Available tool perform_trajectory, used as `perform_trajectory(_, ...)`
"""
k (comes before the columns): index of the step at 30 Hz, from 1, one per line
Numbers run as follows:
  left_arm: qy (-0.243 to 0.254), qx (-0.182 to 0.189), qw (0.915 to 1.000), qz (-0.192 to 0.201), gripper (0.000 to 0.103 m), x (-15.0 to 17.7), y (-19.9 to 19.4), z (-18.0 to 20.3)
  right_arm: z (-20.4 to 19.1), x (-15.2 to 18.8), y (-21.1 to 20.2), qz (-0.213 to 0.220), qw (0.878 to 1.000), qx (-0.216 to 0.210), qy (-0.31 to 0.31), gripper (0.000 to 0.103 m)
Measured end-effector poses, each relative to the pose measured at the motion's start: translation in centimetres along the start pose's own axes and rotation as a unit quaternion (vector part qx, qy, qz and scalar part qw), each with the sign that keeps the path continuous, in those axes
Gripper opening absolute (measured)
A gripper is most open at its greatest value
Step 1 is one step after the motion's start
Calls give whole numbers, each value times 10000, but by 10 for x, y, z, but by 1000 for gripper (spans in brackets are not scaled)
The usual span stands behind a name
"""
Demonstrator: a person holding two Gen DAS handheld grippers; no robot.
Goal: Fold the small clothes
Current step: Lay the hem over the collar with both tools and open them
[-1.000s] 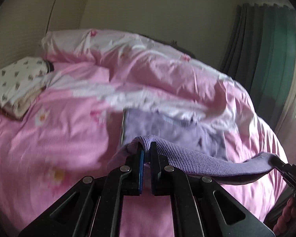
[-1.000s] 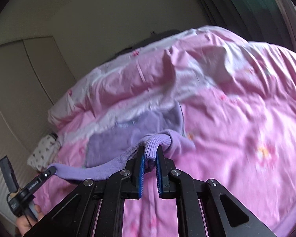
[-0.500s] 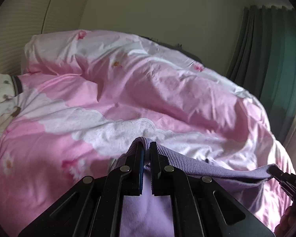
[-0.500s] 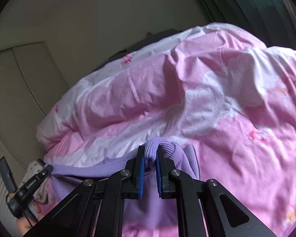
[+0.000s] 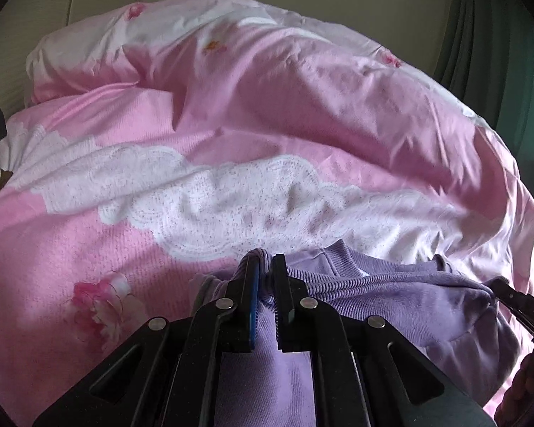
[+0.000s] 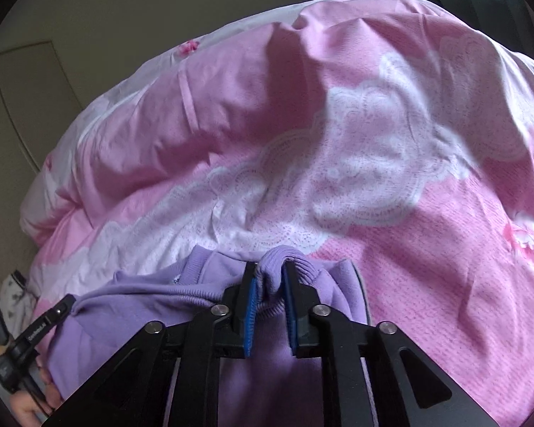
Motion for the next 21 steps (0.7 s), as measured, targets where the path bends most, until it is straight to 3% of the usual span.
perform_trajectory(1, 62, -25, 10000, 11, 17, -1, -6, 0, -1, -2, -5, 72, 10000, 25, -62, 24)
perform_trajectory(3, 181, -48, 9997, 124, 37, -5, -18, 0, -2, -8, -16, 261, 9993, 162, -205, 54)
perform_trajectory(4, 265, -66, 9994, 189, 39, -7, -24, -1, -2, -10, -25, 424, 9985, 192, -301, 57)
perform_trajectory(8, 657, -22, 9977, 181, 39, -11, -35, -2, -7, -17, -43, 641, 9944, 300, -784, 58)
perform_trajectory(11, 743, 216, 9968, -212, 39, -10, -24, -1, -16, -15, -43, 593, 9908, 330, -1174, 58)
perform_trajectory(15, 850, 511, 9918, -806, 44, -5, 2, 5, -24, -8, -28, 298, 9868, 336, -1559, 58)
perform_trajectory(21, 980, 759, 9850, -1202, 47, -1, 24, 10, -19, 3, 7, -165, 9833, 402, -1769, 57)
Point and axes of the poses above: each gripper's, at about its wrist camera, not at the fingertips, and y roughly the way its jaws point, z to its right, x to its underside, the point moved 1 cm from there along y, roughly the way its jaws point, and after that the axes turned 14 degrees about z, right-handed, at the moved point
